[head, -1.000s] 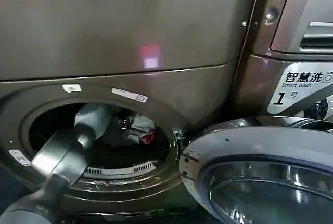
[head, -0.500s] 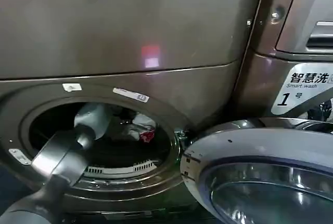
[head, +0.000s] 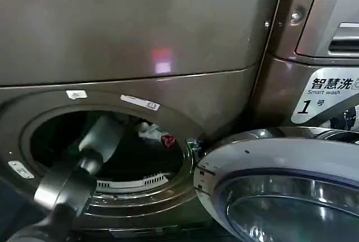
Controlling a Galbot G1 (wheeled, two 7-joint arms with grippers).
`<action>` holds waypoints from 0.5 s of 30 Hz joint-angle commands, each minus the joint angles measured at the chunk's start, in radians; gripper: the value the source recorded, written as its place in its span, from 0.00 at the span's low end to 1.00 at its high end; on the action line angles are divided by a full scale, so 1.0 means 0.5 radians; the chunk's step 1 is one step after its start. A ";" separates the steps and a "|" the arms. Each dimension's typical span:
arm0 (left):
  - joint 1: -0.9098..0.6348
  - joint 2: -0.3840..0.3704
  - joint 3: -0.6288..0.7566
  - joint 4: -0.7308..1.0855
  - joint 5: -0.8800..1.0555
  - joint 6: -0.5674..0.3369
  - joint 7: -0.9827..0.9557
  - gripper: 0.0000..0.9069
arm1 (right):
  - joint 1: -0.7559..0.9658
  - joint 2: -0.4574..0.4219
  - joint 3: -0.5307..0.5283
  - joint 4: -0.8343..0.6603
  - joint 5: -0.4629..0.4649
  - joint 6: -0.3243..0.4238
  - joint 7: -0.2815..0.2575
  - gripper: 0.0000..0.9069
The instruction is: Grasp the clothes from the dryer.
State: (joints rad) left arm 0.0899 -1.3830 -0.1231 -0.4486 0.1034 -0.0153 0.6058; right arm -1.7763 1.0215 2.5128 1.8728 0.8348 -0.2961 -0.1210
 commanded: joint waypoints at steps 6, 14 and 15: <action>0.801 -0.135 -0.657 -1.116 -0.258 -0.176 -0.911 0.00 | 0.000 -0.008 0.010 -0.014 0.003 0.035 0.015 1.00; 1.086 -0.246 -0.833 -1.463 -0.152 -0.496 -1.225 0.00 | 0.006 0.009 -0.007 0.013 -0.034 0.062 -0.032 1.00; 1.122 -0.260 -0.854 -1.506 -0.129 -0.520 -1.259 0.00 | 0.007 0.008 -0.008 0.013 -0.038 0.069 -0.033 1.00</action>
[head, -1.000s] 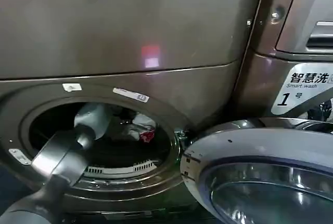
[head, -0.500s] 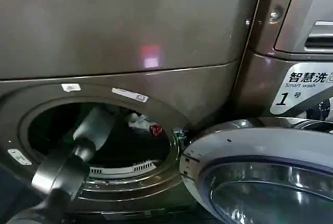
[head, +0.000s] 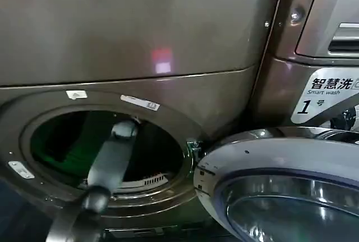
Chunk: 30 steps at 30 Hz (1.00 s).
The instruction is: Grasp the clothes from the dryer.
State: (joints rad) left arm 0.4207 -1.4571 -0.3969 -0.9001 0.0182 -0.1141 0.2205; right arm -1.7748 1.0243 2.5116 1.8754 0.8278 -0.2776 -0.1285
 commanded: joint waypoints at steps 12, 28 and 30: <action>0.748 -0.165 -0.322 -0.919 0.074 -0.358 -0.580 0.00 | 0.006 0.002 -0.012 0.011 0.018 0.113 -0.011 1.00; 0.730 -0.146 -0.321 -0.943 0.074 -0.311 -0.564 0.00 | -0.002 0.011 0.027 -0.002 0.011 0.108 -0.037 1.00; 0.725 -0.142 -0.322 -0.937 0.074 -0.309 -0.563 0.00 | -0.004 0.012 0.029 -0.001 0.011 0.106 -0.040 1.00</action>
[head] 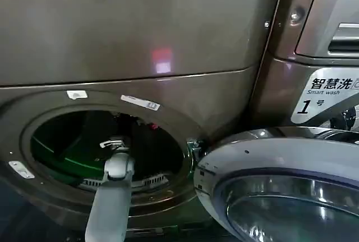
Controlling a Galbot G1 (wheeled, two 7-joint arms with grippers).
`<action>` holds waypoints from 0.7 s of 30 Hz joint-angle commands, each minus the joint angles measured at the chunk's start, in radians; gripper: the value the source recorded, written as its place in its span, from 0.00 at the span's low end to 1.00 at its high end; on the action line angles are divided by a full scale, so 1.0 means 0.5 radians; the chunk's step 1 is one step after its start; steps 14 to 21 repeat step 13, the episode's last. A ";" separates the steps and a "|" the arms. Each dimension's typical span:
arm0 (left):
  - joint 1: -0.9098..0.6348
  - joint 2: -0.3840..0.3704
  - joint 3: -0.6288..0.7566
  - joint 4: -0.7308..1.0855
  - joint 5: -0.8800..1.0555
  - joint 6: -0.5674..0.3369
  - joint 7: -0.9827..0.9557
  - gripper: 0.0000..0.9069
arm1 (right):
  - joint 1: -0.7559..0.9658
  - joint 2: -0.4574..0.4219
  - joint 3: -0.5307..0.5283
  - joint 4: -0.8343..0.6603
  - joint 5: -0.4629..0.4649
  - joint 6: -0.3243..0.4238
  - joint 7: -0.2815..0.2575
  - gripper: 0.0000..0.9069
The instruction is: Grasp the clothes from the dryer.
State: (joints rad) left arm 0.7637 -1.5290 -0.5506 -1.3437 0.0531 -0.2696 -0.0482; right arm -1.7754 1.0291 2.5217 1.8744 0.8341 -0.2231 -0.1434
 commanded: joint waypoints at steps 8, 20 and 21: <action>0.027 0.009 -0.014 -0.052 -0.004 0.023 -0.018 0.00 | -0.008 0.002 0.018 -0.001 -0.002 -0.006 -0.019 1.00; 0.022 0.013 -0.011 -0.046 -0.012 0.036 -0.013 0.00 | -0.007 0.008 0.015 -0.003 -0.003 -0.006 -0.022 1.00; 0.022 0.013 -0.011 -0.046 -0.012 0.036 -0.013 0.00 | -0.007 0.008 0.015 -0.003 -0.003 -0.006 -0.022 1.00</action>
